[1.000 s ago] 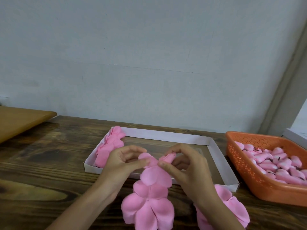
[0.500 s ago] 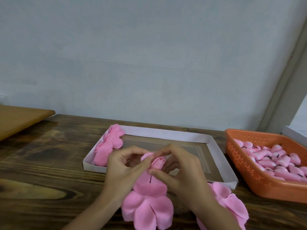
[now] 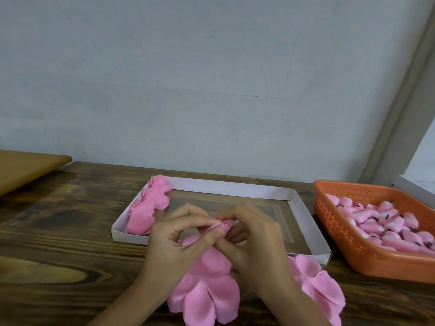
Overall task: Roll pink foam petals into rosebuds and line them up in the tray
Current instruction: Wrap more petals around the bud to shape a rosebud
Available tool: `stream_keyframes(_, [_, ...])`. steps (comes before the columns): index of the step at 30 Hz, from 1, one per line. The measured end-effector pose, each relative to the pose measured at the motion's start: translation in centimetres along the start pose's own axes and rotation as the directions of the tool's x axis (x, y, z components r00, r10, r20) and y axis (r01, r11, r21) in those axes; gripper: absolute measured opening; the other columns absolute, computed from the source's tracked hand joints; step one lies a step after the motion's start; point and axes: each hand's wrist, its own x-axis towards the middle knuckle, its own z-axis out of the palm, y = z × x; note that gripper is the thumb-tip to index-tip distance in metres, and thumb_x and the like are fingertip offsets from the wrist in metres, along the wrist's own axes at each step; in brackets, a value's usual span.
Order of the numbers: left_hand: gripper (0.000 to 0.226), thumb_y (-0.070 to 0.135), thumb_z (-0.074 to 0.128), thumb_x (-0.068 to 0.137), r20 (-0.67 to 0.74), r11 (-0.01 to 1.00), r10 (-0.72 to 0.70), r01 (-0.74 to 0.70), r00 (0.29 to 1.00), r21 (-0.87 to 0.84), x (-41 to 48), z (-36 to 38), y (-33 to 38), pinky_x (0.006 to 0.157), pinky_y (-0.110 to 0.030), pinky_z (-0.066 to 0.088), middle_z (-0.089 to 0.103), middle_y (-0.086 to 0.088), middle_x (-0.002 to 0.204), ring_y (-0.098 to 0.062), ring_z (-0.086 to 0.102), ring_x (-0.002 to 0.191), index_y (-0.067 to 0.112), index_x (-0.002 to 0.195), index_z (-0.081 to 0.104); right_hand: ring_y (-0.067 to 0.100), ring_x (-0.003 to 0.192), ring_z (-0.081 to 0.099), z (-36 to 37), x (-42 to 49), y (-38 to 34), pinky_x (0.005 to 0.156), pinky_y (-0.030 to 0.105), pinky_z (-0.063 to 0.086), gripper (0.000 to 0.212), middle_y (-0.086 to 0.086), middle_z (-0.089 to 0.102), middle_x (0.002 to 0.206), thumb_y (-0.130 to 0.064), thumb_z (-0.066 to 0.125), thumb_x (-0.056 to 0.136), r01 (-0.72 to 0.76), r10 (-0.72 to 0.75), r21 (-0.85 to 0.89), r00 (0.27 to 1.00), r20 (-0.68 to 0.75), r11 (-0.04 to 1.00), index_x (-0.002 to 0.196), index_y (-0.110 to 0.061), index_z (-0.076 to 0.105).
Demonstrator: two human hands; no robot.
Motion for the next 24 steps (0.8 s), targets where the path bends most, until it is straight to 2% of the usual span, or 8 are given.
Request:
stream_keyframes(5, [0.029, 0.031, 0.073, 0.086, 0.071, 0.981, -0.153, 0.160, 0.986, -0.110, 0.0, -0.6, 0.3, 0.085, -0.024, 0.059, 0.079, 0.002, 0.105, -0.021, 0.075, 0.101, 0.031, 0.115, 0.076, 0.013, 0.068, 0.074, -0.7, 0.6, 0.3, 0.062, 0.041, 0.061, 0.022, -0.011, 0.074, 0.080, -0.024, 0.088, 0.075, -0.127, 0.128, 0.088, 0.992, -0.010, 0.988, 0.081, -0.028, 0.067])
stream_keyframes(9, [0.047, 0.032, 0.081, 0.082, 0.111, 0.968, -0.239, 0.246, 0.965, -0.054, 0.5, -1.0, -0.4, 0.091, -0.029, 0.058, 0.075, 0.001, 0.116, -0.024, 0.071, 0.112, 0.033, 0.128, 0.067, 0.012, 0.064, 0.075, -1.6, 1.0, 0.5, 0.061, 0.033, 0.062, 0.025, -0.010, 0.076, 0.078, -0.016, 0.091, 0.076, -0.212, 0.211, 0.173, 0.977, 0.028, 0.962, 0.080, -0.025, 0.068])
stream_keyframes(11, [0.047, 0.034, 0.089, 0.073, 0.090, 0.936, -0.348, 0.351, 0.933, -0.009, 0.7, -1.2, -0.8, 0.083, -0.027, 0.060, 0.075, 0.004, 0.110, -0.018, 0.072, 0.104, 0.039, 0.116, 0.070, 0.015, 0.061, 0.074, -2.0, 1.2, 0.7, 0.061, 0.037, 0.061, 0.024, -0.007, 0.076, 0.079, -0.014, 0.091, 0.076, -0.247, 0.247, 0.194, 0.969, 0.023, 0.950, 0.080, -0.023, 0.068])
stream_keyframes(13, [0.038, 0.024, 0.096, 0.069, 0.066, 0.900, -0.432, 0.434, 0.900, -0.033, 0.8, -1.4, -1.4, 0.074, -0.022, 0.059, 0.078, 0.001, 0.099, -0.016, 0.075, 0.092, 0.035, 0.100, 0.076, 0.019, 0.060, 0.074, -2.2, 1.4, 0.8, 0.060, 0.039, 0.060, 0.024, -0.004, 0.076, 0.080, -0.013, 0.090, 0.077, -0.279, 0.281, 0.211, 0.960, 0.023, 0.937, 0.079, -0.023, 0.068])
stream_keyframes(16, [0.023, 0.005, 0.087, 0.076, 0.012, 0.857, -0.507, 0.506, 0.862, -0.098, 0.7, -1.5, -1.9, 0.070, -0.017, 0.057, 0.080, -0.002, 0.090, -0.014, 0.075, 0.083, 0.025, 0.086, 0.081, 0.020, 0.060, 0.073, -2.2, 1.5, 0.8, 0.058, 0.037, 0.060, 0.024, -0.003, 0.075, 0.080, -0.014, 0.090, 0.076, -0.301, 0.300, 0.220, 0.953, 0.040, 0.928, 0.080, -0.023, 0.068])
stream_keyframes(20, [0.009, 0.008, 0.082, 0.079, -0.063, 0.830, -0.533, 0.506, 0.844, -0.235, 0.6, -1.0, -1.8, 0.067, -0.014, 0.054, 0.080, -0.007, 0.087, -0.010, 0.074, 0.078, 0.014, 0.086, 0.082, 0.019, 0.059, 0.072, -2.0, 1.3, 0.9, 0.060, 0.041, 0.060, 0.025, -0.004, 0.073, 0.078, -0.016, 0.092, 0.074, -0.315, 0.308, 0.226, 0.949, 0.065, 0.922, 0.082, -0.019, 0.068])
stream_keyframes(24, [0.009, 0.003, 0.079, 0.083, -0.126, 0.880, -0.463, 0.437, 0.878, -0.185, 0.3, -0.6, -1.5, 0.069, -0.017, 0.055, 0.078, -0.008, 0.082, -0.015, 0.074, 0.078, 0.012, 0.081, 0.080, 0.011, 0.065, 0.075, -1.4, 1.0, 0.7, 0.059, 0.023, 0.059, 0.032, -0.010, 0.076, 0.078, -0.015, 0.094, 0.072, -0.219, 0.205, 0.195, 0.975, 0.087, 0.956, 0.080, -0.029, 0.066])
